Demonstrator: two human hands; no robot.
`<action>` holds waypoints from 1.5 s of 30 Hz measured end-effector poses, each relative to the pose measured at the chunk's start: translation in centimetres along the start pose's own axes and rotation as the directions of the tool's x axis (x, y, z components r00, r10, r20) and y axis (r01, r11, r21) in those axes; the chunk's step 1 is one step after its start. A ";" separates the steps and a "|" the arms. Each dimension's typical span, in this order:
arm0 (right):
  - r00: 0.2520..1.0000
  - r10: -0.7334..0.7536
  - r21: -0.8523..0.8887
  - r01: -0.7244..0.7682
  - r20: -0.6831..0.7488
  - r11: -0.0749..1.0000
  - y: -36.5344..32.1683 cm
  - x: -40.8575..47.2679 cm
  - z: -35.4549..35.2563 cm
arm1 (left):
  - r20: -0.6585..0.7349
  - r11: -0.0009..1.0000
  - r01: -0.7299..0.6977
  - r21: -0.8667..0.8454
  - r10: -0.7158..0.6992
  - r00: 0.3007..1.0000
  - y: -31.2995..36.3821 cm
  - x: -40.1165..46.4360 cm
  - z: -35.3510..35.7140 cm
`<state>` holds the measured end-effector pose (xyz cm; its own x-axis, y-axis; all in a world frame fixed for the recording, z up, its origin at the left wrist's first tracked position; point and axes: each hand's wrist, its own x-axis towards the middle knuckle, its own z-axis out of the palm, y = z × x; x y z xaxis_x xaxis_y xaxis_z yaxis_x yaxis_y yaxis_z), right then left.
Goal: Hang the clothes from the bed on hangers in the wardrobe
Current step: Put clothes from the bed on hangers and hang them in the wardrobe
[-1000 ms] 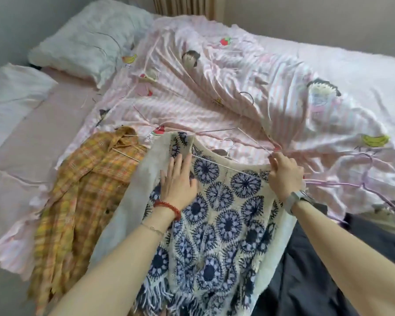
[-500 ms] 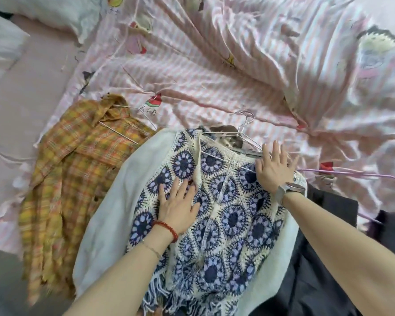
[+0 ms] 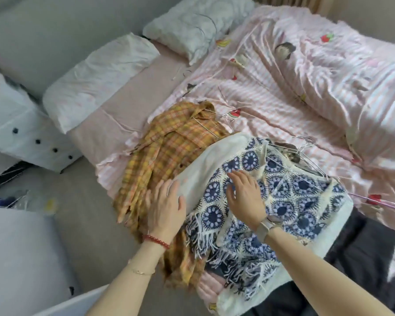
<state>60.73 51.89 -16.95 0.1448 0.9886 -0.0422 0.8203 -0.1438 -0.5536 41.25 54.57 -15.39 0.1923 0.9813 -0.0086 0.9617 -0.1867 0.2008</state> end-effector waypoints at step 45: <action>-0.362 -0.896 0.882 0.468 0.258 0.064 -82.2 -58.9 24.9 | -0.722 0.069 0.943 -0.326 -0.662 -0.201 -44.1 -75.0 -30.6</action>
<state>-28.98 6.67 10.32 -0.9298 -0.2174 0.2970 -0.3672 0.4932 -0.7886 -21.60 -9.37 6.33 -0.8164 -0.0402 0.5761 0.1837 0.9277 0.3250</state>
